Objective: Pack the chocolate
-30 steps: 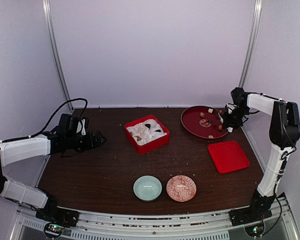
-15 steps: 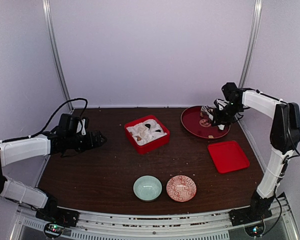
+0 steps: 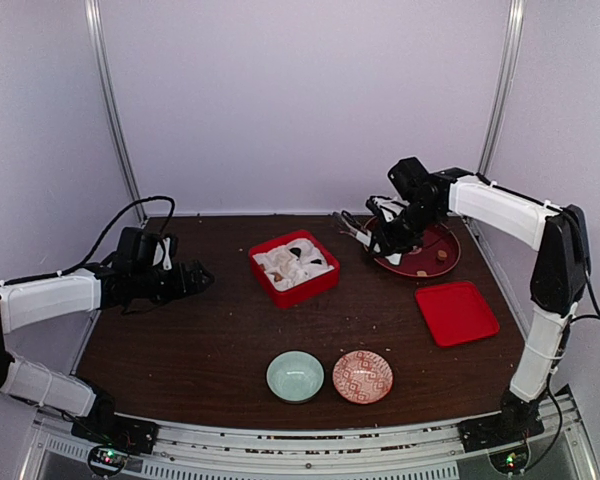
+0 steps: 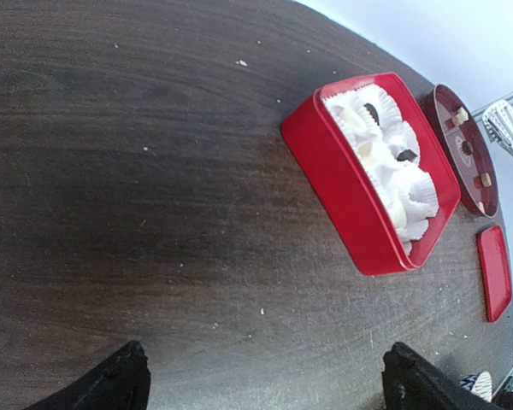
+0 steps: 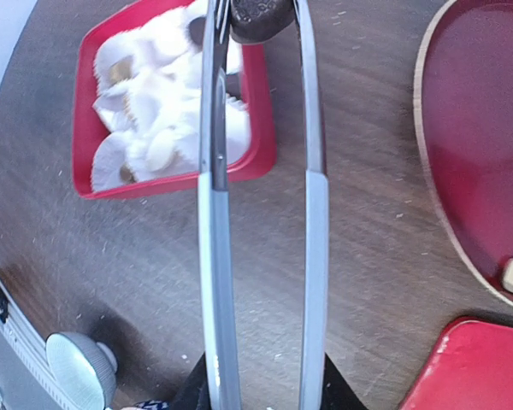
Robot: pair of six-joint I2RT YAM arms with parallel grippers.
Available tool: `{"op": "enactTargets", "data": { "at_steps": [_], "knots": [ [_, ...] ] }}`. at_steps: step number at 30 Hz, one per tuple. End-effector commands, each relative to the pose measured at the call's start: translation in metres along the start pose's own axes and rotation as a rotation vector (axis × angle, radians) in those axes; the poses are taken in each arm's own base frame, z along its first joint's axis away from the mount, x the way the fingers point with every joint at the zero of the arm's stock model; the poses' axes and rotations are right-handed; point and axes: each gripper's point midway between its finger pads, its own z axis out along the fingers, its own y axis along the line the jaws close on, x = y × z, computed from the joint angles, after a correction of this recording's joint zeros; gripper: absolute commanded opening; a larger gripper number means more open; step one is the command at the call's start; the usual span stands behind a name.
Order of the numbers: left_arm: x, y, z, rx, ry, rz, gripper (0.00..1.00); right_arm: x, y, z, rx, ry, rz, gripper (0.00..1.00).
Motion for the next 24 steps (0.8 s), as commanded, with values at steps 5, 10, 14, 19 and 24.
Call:
{"op": "enactTargets", "data": {
  "at_steps": [5, 10, 14, 19, 24],
  "knots": [
    [-0.013, -0.008, -0.005, 0.039, -0.05, -0.002, 0.97, 0.02, 0.041, 0.007, -0.065, 0.079, -0.105, 0.18],
    [-0.012, -0.008, -0.005, 0.039, -0.049, -0.004, 0.98, 0.035, 0.047, 0.019, -0.054, 0.135, -0.146, 0.18],
    [-0.012, -0.008, -0.006, 0.039, -0.05, -0.005, 0.98, 0.043, 0.048, 0.028, -0.028, 0.175, -0.177, 0.19],
    [-0.011, -0.007, -0.007, 0.035, -0.051, -0.005, 0.98, 0.05, 0.046, 0.034, 0.0, 0.202, -0.201, 0.19],
    [-0.01, -0.006, -0.006, 0.034, -0.051, -0.008, 0.98, 0.05, 0.044, 0.036, 0.013, 0.203, -0.202, 0.23]
  ]
}}
